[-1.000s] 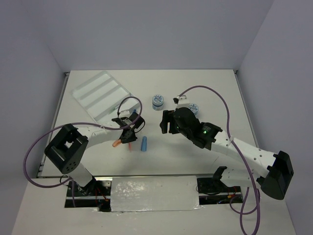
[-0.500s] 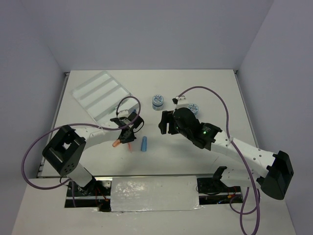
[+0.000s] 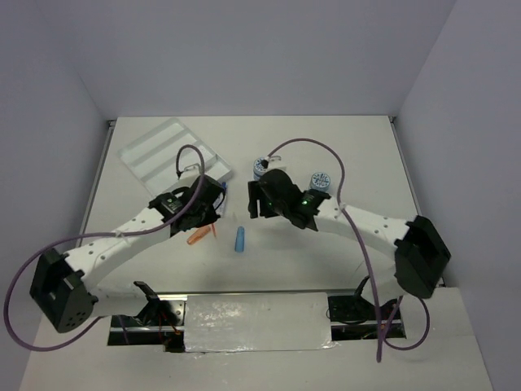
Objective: Sort the stationery into containers
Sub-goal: Pick up the pen from the center of the board, then close the pen cap on the pen.
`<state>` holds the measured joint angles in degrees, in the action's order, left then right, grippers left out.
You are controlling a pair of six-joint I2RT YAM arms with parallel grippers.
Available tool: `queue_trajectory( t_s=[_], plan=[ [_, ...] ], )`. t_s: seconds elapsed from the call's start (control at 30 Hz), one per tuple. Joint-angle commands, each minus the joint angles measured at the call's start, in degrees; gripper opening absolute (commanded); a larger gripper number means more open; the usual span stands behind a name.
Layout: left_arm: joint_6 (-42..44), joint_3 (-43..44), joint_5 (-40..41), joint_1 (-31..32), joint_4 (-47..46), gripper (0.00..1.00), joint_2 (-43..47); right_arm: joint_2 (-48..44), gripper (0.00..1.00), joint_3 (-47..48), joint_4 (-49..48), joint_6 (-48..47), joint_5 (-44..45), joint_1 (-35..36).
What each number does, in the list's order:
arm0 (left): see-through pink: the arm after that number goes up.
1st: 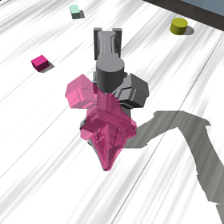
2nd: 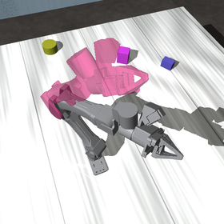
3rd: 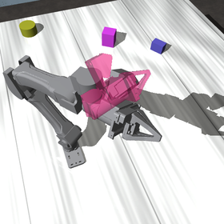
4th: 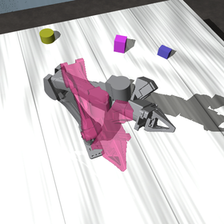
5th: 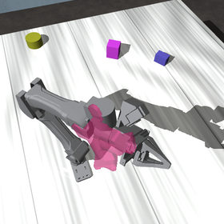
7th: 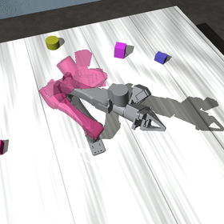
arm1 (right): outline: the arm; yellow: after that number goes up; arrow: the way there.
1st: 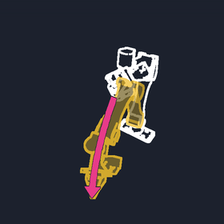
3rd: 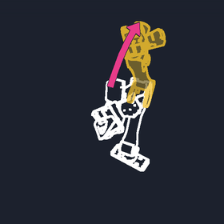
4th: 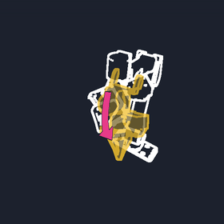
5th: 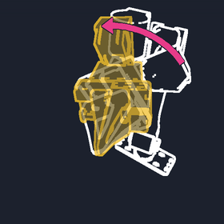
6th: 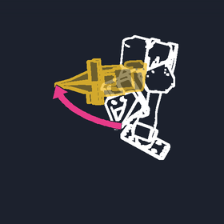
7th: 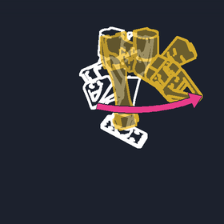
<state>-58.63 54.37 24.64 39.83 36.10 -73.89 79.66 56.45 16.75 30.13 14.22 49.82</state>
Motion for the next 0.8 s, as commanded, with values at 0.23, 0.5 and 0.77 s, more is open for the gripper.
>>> queue_trajectory(
  t_s=[0.23, 0.5, 0.77],
  plan=[
    [11.76, 5.92, 6.03, 0.86, 9.52, 0.0, 21.58, 25.34, 0.68, 18.6, 3.72, 3.36, -0.51, 0.71],
    [30.12, 6.98, 1.73, 0.77, 11.28, 0.0, 38.19, 33.1, 0.66, 25.9, 5.13, 1.95, 0.55, 2.91],
    [32.44, -0.31, -3.3, 0.86, 6.27, 0.0, 48.84, 38.02, 0.63, 30.3, 8.82, 1.25, 3.53, 3.18]
  ],
)
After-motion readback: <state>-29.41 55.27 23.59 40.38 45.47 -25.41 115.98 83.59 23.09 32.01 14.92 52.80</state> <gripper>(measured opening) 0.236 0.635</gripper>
